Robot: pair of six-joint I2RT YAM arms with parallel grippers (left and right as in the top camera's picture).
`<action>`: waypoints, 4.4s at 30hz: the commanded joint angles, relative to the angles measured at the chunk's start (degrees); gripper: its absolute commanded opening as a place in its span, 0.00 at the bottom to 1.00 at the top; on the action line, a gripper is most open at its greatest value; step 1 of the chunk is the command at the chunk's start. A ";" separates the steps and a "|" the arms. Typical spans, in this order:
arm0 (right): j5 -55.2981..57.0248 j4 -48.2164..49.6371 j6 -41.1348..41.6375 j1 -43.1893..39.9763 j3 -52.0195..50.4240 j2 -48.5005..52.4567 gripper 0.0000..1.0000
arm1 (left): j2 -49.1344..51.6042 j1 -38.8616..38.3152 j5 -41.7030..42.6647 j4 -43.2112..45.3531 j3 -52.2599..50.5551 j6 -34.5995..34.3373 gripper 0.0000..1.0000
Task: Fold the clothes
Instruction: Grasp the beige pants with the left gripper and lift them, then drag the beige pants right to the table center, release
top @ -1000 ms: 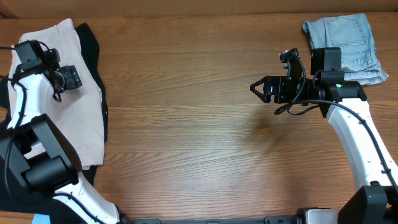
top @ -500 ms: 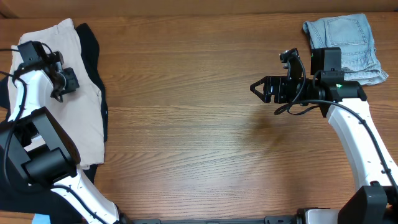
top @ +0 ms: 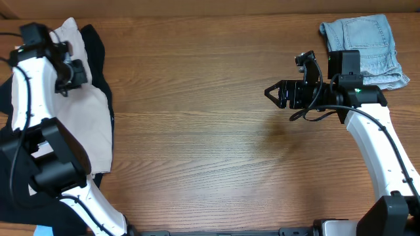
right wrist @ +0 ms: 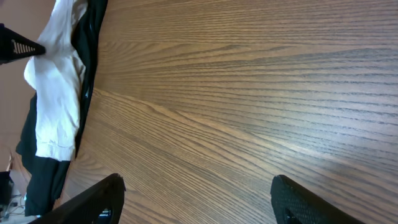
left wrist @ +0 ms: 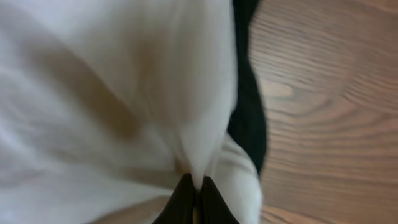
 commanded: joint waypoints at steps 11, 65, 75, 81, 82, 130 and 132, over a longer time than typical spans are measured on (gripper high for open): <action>-0.35 -2.25 4.79 -3.21 2.95 -1.20 0.67 | -3.10 -21.03 10.84 -6.67 3.39 -0.39 0.04; 8.79 -12.46 4.74 -7.98 7.63 -6.86 0.75 | 12.66 -21.46 8.35 -12.94 12.26 -5.14 0.72; 8.81 -12.26 4.74 -7.98 7.63 -6.86 0.75 | 12.63 -24.79 8.74 -15.32 16.31 -5.14 0.61; 10.10 -12.28 4.74 -7.98 7.63 -6.86 0.75 | 12.63 -27.54 8.72 -17.90 20.44 -5.11 0.35; 10.10 -12.28 4.74 -7.98 7.63 -6.86 0.75 | 12.63 -28.11 8.72 -18.62 21.59 -5.11 0.29; 8.15 -15.15 7.13 -22.73 7.63 -6.95 0.80 | 14.16 -31.87 -5.81 -28.04 33.70 -4.20 1.00; 8.17 -15.15 7.13 -22.71 7.63 -6.95 0.80 | 14.16 -29.70 -5.35 -27.58 30.69 -3.08 1.00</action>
